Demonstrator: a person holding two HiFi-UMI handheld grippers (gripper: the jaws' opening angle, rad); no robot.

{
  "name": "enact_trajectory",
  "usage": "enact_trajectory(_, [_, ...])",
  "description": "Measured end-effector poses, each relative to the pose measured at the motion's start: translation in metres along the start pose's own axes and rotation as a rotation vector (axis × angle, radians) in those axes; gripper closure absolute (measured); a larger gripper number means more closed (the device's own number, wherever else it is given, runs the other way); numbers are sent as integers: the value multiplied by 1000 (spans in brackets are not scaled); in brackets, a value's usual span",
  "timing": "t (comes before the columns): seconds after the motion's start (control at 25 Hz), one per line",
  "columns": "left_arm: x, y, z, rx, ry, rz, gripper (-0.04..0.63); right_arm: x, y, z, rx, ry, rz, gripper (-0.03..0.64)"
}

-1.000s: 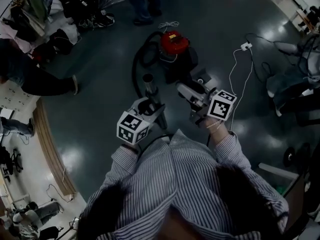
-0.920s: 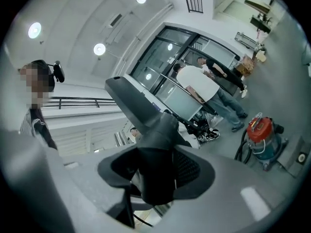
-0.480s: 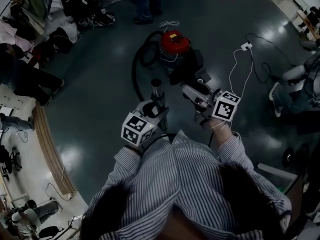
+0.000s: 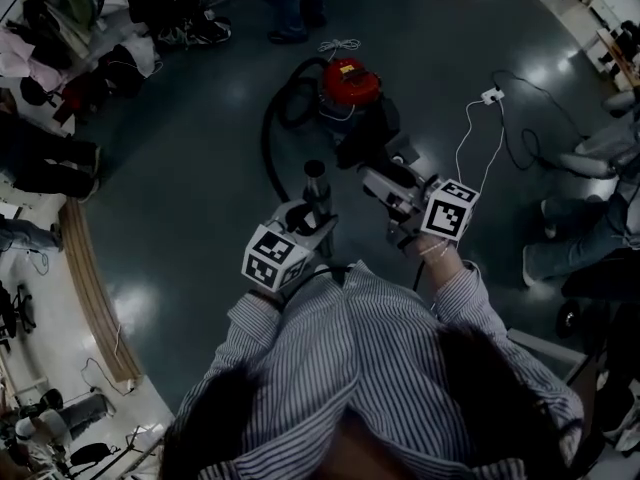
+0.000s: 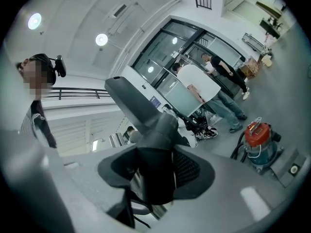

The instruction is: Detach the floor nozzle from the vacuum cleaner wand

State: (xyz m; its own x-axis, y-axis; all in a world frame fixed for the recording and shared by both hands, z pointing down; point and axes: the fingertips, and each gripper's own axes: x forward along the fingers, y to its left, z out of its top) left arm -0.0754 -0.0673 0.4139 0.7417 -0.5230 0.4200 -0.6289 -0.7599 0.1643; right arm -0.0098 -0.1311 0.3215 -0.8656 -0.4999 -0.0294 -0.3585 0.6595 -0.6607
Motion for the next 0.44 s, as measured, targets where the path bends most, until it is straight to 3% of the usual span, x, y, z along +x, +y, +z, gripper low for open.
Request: enact_trajectory(0.44, [-1,1,6,4,-12,-5,414,3,5,1,-10,18,-9,417])
